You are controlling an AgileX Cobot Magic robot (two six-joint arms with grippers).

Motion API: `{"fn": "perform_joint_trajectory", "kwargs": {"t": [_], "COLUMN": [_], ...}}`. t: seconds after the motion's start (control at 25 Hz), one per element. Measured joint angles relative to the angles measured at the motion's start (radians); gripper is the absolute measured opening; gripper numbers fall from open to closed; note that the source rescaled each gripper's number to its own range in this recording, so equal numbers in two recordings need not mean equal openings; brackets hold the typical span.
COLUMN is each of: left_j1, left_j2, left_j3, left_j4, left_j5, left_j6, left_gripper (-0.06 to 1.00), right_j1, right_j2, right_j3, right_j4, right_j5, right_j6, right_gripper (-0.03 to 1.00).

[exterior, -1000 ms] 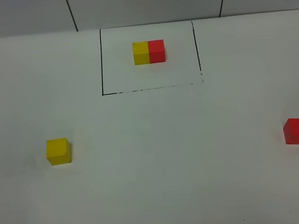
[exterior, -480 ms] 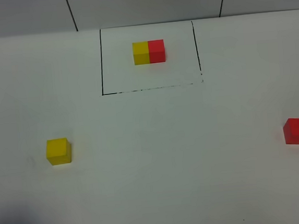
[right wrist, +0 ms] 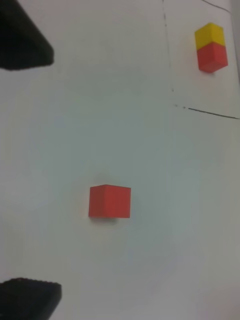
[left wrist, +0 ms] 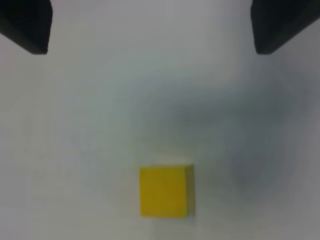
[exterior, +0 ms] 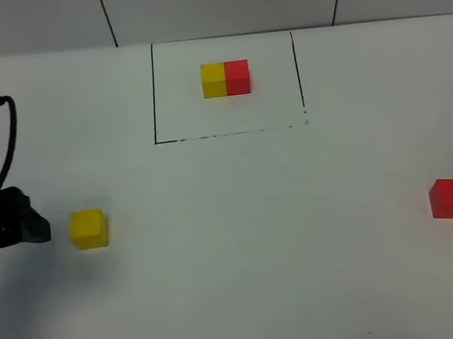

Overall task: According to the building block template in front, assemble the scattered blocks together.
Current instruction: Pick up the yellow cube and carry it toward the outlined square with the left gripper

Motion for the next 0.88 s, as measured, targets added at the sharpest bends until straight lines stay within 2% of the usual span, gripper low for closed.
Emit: {"fn": "perform_joint_trajectory", "kwargs": {"t": [0.24, 0.56, 0.68, 0.88], "left_j1": [-0.016, -0.189, -0.209, -0.209], "left_j2": [0.18, 0.295, 0.328, 0.379], "left_j3": [-0.028, -0.096, -0.1, -0.1], "left_j4": [0.054, 0.253, 0.27, 0.277], "left_j5": [-0.056, -0.099, -0.129, -0.196], "left_j6": [-0.038, -0.29, -0.341, -0.355], "left_gripper": [0.78, 0.78, 0.78, 0.78], "right_j1": [0.0, 0.0, 0.0, 0.0], "right_j2": [0.0, 0.0, 0.0, 0.0], "right_j3": [0.0, 0.0, 0.0, 0.0], "right_j4": [0.0, 0.0, 0.0, 0.0], "right_j5": [0.0, 0.0, 0.0, 0.0], "right_j6": [0.0, 0.0, 0.0, 0.0], "right_gripper": [0.76, 0.76, 0.76, 0.76]}}
